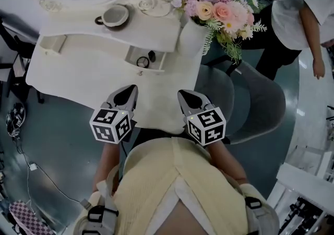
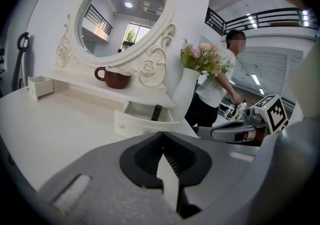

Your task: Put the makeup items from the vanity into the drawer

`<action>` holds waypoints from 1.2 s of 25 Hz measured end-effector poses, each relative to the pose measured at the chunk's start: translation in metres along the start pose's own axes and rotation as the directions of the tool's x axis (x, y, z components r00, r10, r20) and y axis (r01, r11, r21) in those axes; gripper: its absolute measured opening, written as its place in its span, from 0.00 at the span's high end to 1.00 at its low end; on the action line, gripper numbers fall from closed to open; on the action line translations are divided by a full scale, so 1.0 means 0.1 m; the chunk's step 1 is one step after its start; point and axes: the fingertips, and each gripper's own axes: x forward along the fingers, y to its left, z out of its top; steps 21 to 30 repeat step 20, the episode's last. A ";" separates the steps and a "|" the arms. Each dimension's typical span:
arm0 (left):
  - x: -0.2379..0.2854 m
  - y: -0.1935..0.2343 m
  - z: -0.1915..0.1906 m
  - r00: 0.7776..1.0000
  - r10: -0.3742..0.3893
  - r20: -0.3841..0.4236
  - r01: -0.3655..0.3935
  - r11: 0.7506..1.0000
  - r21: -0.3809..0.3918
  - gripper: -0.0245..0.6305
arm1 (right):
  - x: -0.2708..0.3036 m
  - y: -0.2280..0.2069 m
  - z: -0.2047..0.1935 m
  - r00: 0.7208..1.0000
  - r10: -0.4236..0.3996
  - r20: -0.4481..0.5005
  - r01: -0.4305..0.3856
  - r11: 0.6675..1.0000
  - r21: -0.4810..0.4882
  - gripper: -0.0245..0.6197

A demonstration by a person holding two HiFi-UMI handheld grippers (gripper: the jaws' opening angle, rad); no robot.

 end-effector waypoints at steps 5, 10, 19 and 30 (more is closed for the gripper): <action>0.03 -0.03 0.02 1.000 -0.011 -0.002 0.011 1.000 0.005 0.95 | -0.01 -0.03 0.04 1.000 -0.002 0.017 0.002 1.000 0.016 0.96; 0.07 -0.06 0.05 1.000 -0.019 0.002 0.019 1.000 0.009 0.95 | -0.01 -0.04 0.06 1.000 -0.003 0.019 0.002 1.000 0.020 0.96; 0.12 -0.06 0.14 1.000 -0.015 0.018 0.014 1.000 0.027 0.95 | -0.03 -0.12 0.14 0.999 -0.016 0.035 0.015 1.000 0.025 0.96; 0.13 -0.06 0.15 1.000 -0.016 0.020 0.015 1.000 0.026 0.95 | -0.03 -0.13 0.14 0.999 -0.018 0.036 0.017 1.000 0.025 0.96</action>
